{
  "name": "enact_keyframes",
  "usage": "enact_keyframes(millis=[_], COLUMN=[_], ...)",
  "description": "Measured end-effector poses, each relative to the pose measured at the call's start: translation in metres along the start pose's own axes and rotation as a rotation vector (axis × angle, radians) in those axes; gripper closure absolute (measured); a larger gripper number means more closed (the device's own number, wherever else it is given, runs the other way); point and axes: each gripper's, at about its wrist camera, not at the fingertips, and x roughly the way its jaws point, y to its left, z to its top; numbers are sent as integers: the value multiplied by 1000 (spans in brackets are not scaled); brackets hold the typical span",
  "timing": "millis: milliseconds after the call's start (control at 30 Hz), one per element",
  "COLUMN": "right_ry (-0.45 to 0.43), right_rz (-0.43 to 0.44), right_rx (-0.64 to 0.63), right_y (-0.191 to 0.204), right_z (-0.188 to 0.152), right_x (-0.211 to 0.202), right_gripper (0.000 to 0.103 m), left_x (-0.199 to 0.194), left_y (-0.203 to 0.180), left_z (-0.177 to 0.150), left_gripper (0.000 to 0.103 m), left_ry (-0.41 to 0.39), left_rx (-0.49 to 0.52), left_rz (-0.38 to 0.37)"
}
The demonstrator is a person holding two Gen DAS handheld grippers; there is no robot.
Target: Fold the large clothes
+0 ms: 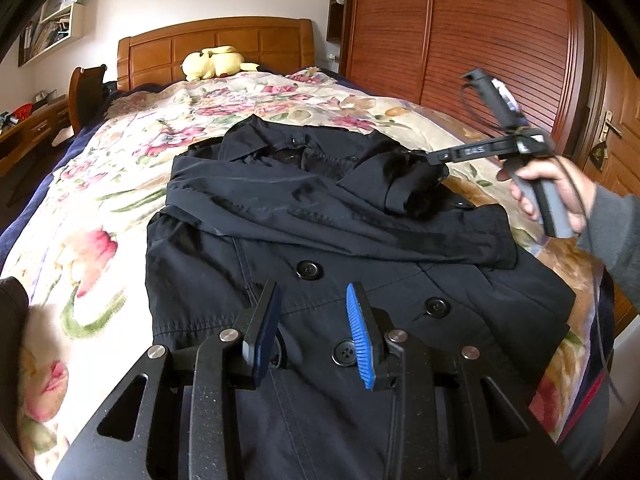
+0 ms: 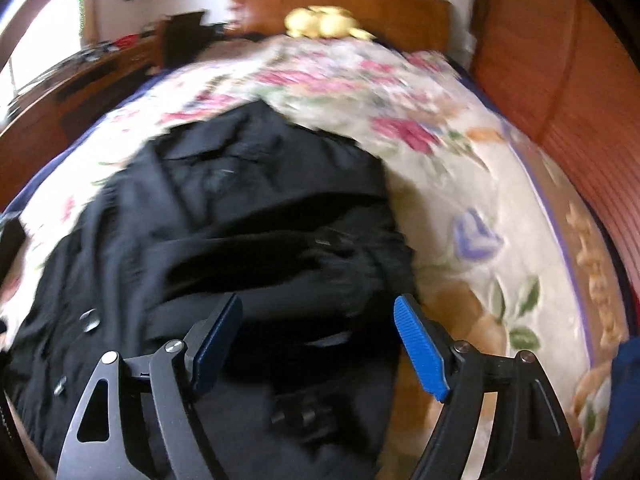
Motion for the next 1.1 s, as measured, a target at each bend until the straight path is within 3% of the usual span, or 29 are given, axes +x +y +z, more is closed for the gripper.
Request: enact_keyframes(millis=[233, 367, 433, 500, 600, 833, 1100], right_ry=[61, 94, 99, 98, 42, -110, -150], right_rz=[19, 55, 72, 55, 57, 129, 248], right_rx=[188, 198, 171, 127, 65, -20, -130], right_y=[-23, -20, -16, -10, -1, 42, 122], right_z=[12, 14, 15, 16, 21, 46, 40], right_x=[61, 76, 83, 85, 73, 10, -32], right_gripper=[23, 23, 41, 77, 87, 90, 90], left_x=[1, 0, 0, -1, -4, -15, -35], left_y=[2, 1, 0, 1, 2, 11, 38], left_z=[0, 0, 0, 1, 2, 0, -8], left_gripper=[68, 68, 68, 68, 68, 68, 68], left_ry=[3, 3, 2, 0, -9, -25, -44], left_rx=[-2, 4, 7, 8, 4, -4, -42], left_rz=[0, -4, -5, -6, -6, 13, 67])
